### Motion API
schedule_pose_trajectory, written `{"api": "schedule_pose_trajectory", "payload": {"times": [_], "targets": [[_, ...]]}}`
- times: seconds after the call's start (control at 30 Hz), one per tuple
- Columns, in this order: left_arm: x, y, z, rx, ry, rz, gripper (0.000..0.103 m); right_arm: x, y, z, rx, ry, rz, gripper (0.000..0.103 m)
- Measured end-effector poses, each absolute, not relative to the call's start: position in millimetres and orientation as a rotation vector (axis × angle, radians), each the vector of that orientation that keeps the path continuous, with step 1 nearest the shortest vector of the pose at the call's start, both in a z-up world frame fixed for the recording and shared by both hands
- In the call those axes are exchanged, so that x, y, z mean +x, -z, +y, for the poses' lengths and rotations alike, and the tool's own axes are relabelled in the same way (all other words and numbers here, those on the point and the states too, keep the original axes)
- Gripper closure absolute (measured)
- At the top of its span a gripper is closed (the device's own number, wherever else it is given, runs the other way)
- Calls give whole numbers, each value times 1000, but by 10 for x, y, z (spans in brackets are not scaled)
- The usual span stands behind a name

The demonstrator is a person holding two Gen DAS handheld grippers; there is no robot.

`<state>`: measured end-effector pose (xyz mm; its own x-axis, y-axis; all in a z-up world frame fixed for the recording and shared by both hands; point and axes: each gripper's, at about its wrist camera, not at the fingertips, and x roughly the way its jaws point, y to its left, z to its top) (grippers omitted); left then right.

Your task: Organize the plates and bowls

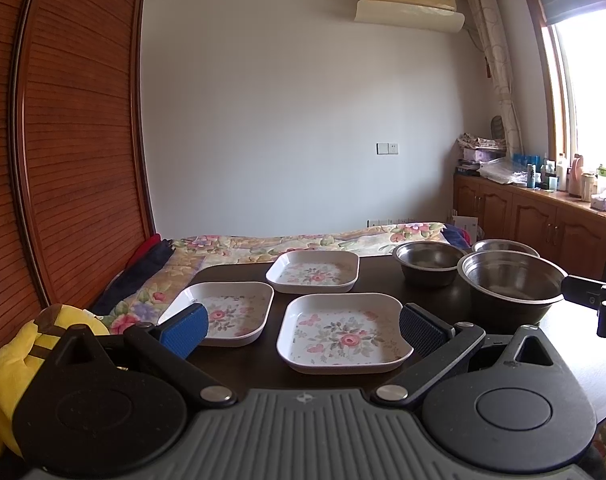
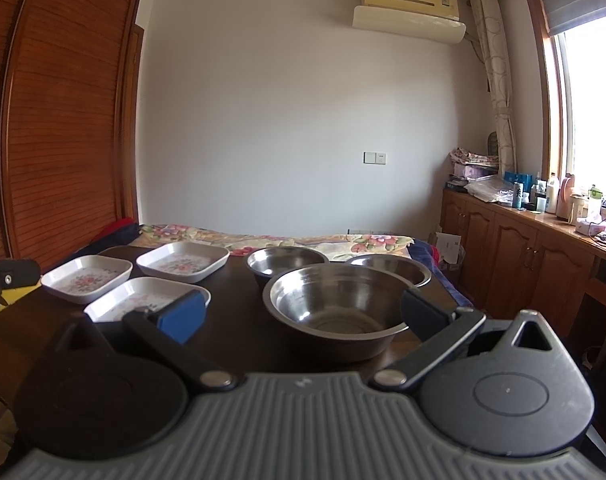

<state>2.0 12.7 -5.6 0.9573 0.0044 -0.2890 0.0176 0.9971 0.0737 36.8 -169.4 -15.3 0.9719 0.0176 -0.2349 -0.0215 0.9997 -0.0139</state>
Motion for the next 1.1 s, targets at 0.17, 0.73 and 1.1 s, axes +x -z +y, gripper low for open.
{"api": "schedule_pose_trajectory", "payload": {"times": [0.17,0.73,1.1], "targets": [[105,110,143,76,3,317,0,418,163,-1636,-14,-71,242,0],[692,209,411,67,28,417,0,993,17,-1292,-72,-347,341,0],[1017,223,516,34,95,467,0,1439,-16,-1129,-147,-420,441,18]]}}
